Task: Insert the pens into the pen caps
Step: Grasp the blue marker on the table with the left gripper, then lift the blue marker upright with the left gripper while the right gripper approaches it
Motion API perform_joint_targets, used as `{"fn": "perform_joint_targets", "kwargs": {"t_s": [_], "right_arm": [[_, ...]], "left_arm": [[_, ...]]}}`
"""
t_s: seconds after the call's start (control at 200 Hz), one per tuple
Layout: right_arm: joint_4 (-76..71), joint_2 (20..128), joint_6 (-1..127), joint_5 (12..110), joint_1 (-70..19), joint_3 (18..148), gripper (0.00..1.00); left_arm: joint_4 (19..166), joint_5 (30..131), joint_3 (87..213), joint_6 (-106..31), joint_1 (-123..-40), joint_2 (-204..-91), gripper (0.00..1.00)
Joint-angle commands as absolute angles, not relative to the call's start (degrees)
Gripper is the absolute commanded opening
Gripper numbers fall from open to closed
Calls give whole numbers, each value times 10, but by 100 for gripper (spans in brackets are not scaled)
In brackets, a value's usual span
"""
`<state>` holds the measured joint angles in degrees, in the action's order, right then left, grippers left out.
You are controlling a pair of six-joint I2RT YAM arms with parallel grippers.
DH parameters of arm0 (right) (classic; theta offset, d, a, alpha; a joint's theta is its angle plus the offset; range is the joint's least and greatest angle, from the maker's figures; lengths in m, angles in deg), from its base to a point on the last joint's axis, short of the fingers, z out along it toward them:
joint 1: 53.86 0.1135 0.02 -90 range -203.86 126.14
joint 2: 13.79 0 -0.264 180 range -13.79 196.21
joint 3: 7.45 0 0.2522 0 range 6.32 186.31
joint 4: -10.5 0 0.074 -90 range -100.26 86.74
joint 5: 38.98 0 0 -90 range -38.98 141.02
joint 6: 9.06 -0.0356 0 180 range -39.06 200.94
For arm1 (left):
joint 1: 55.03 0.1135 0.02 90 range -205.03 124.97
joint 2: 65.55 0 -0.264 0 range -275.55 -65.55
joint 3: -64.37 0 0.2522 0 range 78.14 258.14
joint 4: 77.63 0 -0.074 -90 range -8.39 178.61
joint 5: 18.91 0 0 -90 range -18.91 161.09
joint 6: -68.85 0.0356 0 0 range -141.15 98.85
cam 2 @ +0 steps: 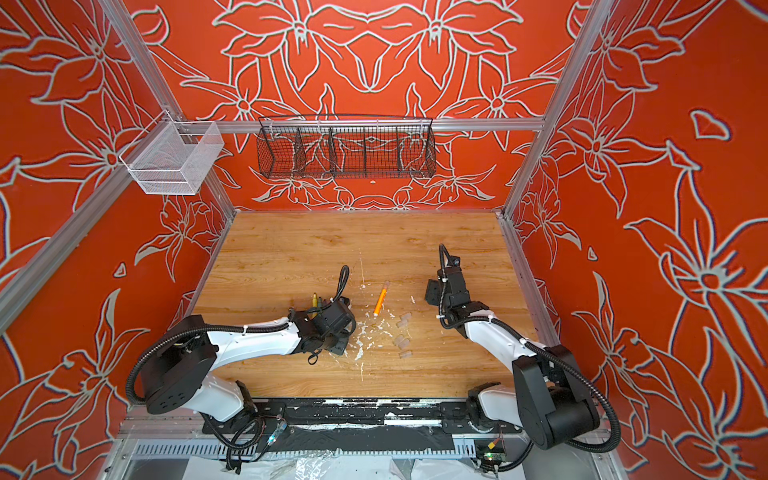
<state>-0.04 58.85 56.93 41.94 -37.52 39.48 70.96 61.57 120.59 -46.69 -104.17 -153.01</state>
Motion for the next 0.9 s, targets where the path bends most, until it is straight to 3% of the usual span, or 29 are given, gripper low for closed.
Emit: {"fn": "perform_joint_targets", "kwargs": {"t_s": [0.0,0.125,0.305,0.43,0.53,0.691,0.896], "right_arm": [[-2,590,575,419,-377,394,67],[-1,586,575,419,-377,393,67],[-19,556,551,428,-377,384,66],[-35,512,470,548,-371,389,66],[-1,472,411,597,-331,385,65],[33,427,371,585,-220,389,66],[174,384,333,639,-169,335,66]], "left_arm": [[693,618,1209,-472,-1045,-1546,14],[697,619,1206,-472,-1047,-1546,4],[702,648,1219,-457,-1047,-1523,0],[692,662,1251,-433,-1047,-1478,0],[689,640,1281,-420,-1047,-1441,0],[726,637,1312,-381,-1046,-1394,0],[812,642,1291,-322,-1045,-1339,0]]}}
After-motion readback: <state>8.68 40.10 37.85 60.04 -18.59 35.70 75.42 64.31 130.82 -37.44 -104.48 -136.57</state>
